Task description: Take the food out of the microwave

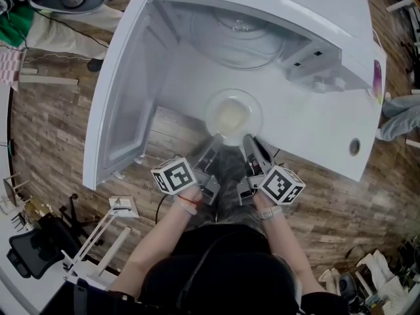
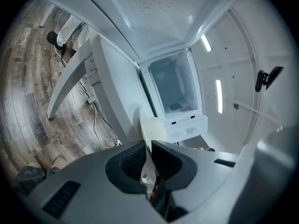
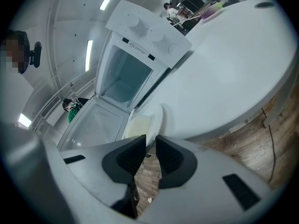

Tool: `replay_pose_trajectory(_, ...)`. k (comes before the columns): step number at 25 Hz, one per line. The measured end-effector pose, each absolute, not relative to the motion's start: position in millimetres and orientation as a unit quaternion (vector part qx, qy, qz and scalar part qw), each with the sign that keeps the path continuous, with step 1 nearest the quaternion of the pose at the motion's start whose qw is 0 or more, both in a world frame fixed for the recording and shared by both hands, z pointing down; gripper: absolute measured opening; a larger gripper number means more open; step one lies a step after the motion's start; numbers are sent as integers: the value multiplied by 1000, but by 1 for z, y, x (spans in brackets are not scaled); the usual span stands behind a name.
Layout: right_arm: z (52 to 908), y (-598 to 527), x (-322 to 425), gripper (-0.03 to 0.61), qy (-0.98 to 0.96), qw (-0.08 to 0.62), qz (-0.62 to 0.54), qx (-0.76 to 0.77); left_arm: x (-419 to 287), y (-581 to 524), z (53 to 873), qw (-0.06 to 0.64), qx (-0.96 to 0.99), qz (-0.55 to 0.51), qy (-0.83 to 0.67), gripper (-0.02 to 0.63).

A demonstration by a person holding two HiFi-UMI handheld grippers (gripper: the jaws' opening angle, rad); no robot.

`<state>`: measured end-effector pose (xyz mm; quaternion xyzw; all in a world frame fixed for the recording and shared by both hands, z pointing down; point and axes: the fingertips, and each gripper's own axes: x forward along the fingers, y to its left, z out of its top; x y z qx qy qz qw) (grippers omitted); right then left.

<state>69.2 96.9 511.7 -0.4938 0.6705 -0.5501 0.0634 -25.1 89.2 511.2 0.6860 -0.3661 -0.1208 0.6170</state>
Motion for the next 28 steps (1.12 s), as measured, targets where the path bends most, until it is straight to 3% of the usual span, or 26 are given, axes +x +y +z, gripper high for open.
replay_pose_trajectory(28, 512, 95, 71, 75, 665, 45, -552, -501, -23, 80, 519, 642, 649, -143, -383, 30)
